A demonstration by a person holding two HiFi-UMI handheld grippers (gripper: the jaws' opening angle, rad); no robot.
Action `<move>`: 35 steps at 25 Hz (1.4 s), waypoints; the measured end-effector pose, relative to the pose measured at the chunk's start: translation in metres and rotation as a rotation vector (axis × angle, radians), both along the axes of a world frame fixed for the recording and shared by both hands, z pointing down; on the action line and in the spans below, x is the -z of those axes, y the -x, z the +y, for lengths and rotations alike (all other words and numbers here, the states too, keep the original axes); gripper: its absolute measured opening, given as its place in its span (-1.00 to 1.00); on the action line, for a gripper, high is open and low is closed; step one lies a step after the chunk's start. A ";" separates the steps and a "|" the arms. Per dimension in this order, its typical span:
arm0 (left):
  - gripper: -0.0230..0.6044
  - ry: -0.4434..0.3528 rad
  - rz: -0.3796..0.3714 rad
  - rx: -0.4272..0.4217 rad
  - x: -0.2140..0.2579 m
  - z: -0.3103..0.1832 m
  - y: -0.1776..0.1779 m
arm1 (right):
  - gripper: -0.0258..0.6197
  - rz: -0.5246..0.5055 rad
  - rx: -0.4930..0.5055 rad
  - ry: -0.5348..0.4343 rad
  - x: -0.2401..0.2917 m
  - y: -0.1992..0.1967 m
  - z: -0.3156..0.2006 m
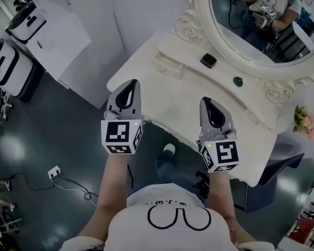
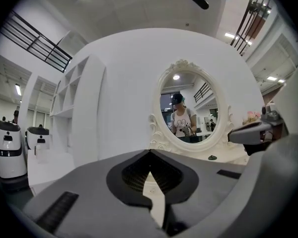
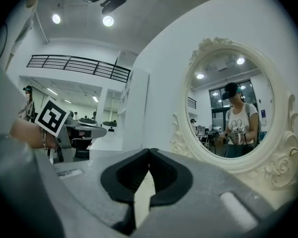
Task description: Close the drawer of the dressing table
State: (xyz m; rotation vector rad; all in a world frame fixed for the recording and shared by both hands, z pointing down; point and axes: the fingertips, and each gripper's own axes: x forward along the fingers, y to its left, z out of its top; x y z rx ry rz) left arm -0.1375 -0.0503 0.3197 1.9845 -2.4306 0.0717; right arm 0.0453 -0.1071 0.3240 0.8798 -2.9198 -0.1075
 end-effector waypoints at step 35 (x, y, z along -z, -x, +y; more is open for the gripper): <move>-0.25 0.304 0.110 -0.375 -0.130 -0.201 0.043 | -0.92 0.106 -0.348 0.164 -0.062 0.028 -0.159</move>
